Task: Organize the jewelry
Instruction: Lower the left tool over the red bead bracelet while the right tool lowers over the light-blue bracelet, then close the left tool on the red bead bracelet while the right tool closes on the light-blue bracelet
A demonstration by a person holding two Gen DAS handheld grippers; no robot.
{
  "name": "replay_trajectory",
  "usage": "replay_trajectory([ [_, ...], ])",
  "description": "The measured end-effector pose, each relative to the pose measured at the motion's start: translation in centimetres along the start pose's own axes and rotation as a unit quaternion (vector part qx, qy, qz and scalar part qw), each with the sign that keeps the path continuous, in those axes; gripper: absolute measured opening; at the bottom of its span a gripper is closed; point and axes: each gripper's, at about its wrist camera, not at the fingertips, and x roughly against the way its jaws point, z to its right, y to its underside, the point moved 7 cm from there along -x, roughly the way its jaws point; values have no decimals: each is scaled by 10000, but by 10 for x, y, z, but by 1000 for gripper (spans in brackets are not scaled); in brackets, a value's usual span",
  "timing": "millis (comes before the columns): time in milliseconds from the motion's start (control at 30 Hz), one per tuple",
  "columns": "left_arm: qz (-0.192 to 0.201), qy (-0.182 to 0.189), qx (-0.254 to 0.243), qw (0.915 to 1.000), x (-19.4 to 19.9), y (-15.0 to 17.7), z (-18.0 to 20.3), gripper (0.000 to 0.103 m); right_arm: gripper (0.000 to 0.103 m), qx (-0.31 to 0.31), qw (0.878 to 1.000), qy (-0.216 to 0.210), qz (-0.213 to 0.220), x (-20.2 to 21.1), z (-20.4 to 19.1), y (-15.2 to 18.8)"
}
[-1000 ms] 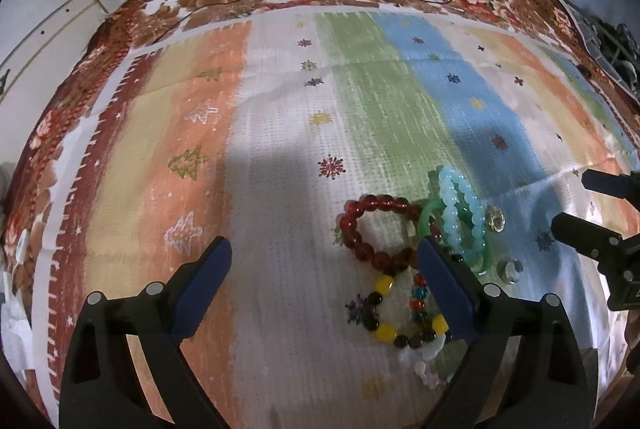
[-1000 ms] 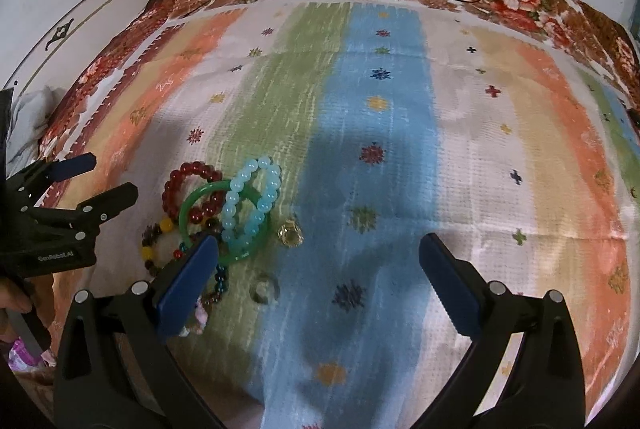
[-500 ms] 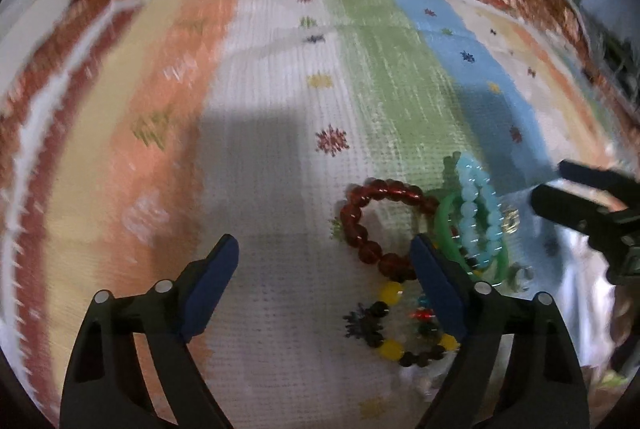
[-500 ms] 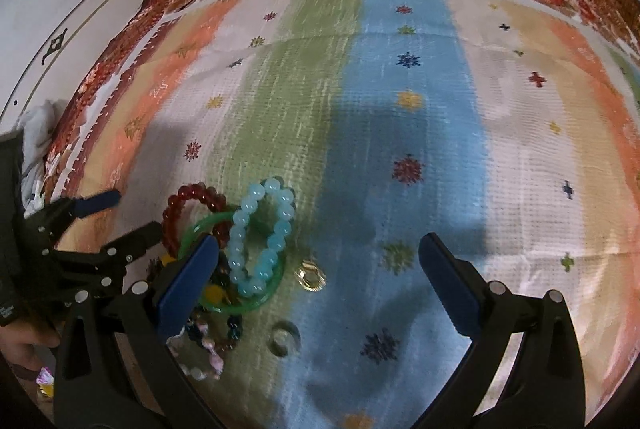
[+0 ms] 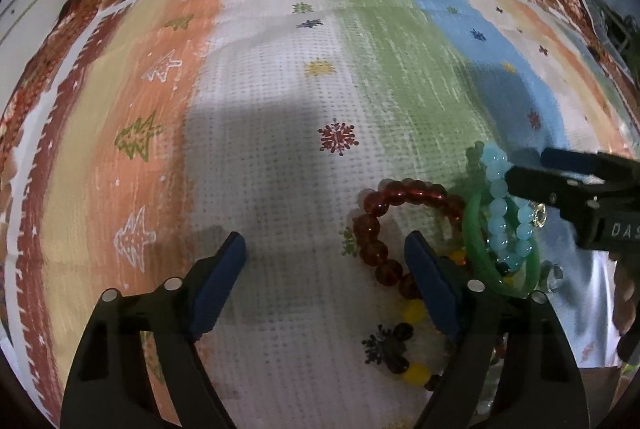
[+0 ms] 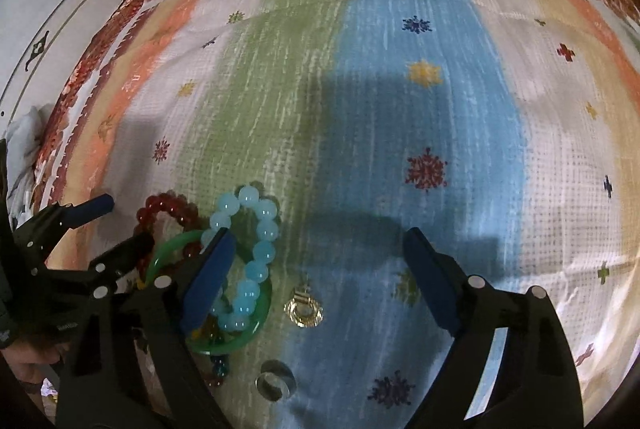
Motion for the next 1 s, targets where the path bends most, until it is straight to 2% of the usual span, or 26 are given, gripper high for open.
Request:
replay_trajectory([
  [200, -12, -104, -426, 9990, -2, -2, 14, 48, 65, 248, 9996, 115, -2, -4, -9, -2],
  [367, 10, -8, -686, 9976, -3, 1, 25, 28, 42, 327, 9994, 29, -68, -6, -14, 0],
  [400, 19, 17, -725, 9974, -3, 1, 26, 21, 38, 309, 9995, 33, -69, -6, -12, 1],
  [433, 16, 49, -727, 9973, -3, 2, 27, 16, 28, 251, 9997, 6, -75, -6, -10, 1],
  [467, 11, 57, -699, 9975, -3, 2, 27, 13, 13, 122, 9998, -113, -111, -6, -7, 2],
  [533, 10, 104, -608, 9981, -2, 2, 26, 13, 13, -53, 9992, -360, -165, -6, -4, 2],
  [633, 70, 134, -504, 9986, 2, 2, 24, 13, 13, -37, 9988, -464, -142, -2, -5, 2],
  [1000, 438, 536, 1, 9976, 45, -7, 19, 13, 13, 282, 9987, -399, 169, 40, -24, -2],
])
